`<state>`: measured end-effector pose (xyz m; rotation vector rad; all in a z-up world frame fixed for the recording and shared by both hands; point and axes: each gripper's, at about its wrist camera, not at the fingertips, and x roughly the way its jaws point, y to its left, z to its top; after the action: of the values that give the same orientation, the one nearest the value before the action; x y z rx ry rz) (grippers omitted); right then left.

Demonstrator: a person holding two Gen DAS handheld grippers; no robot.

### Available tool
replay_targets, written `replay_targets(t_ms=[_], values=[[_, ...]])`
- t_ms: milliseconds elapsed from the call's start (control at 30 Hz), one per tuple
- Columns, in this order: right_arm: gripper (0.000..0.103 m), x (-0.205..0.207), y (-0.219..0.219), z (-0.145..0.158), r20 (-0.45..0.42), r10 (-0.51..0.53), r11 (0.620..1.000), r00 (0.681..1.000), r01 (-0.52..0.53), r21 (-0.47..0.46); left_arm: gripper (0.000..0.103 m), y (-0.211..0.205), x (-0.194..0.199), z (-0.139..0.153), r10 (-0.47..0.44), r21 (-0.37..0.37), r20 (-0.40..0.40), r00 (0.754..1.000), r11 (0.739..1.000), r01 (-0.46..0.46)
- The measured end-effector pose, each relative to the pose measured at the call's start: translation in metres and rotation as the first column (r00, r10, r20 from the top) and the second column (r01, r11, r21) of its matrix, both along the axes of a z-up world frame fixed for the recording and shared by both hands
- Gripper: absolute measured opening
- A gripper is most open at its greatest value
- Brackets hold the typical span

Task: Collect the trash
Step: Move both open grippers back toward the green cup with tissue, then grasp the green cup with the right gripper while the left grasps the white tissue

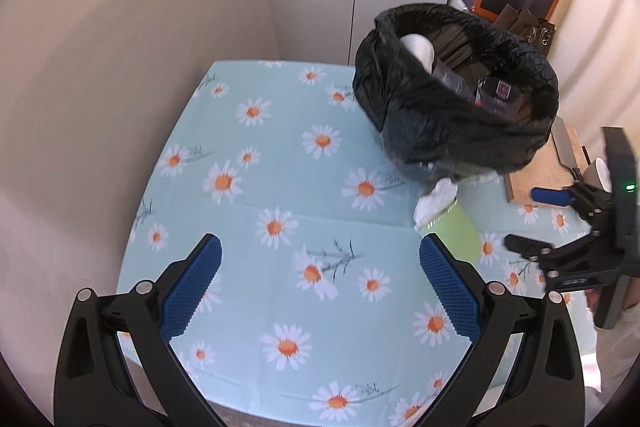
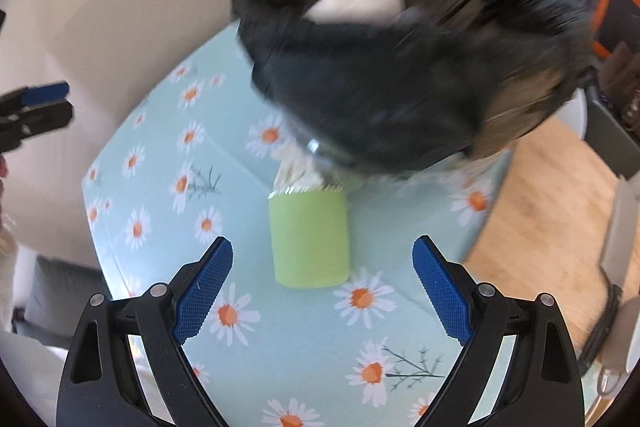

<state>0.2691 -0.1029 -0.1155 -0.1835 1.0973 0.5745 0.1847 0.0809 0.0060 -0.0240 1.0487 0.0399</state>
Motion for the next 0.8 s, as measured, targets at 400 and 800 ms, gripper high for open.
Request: replay_targets(t_ms=[400, 800], values=[[0.086, 0.011, 0.038, -0.076, -0.107, 0.073, 0.995, 0.992, -0.079, -0.054, 0.097, 0.008, -0.044, -0.019, 0.072, -0.065, -0.048, 0.996, 0.995, -0.075], [0.063, 0.008, 0.036, -0.068, -0.098, 0.089, 0.994, 0.991, -0.095, -0.052, 0.097, 0.008, -0.052, -0.040, 0.071, -0.086, -0.100, 0.993, 0.993, -0.079]])
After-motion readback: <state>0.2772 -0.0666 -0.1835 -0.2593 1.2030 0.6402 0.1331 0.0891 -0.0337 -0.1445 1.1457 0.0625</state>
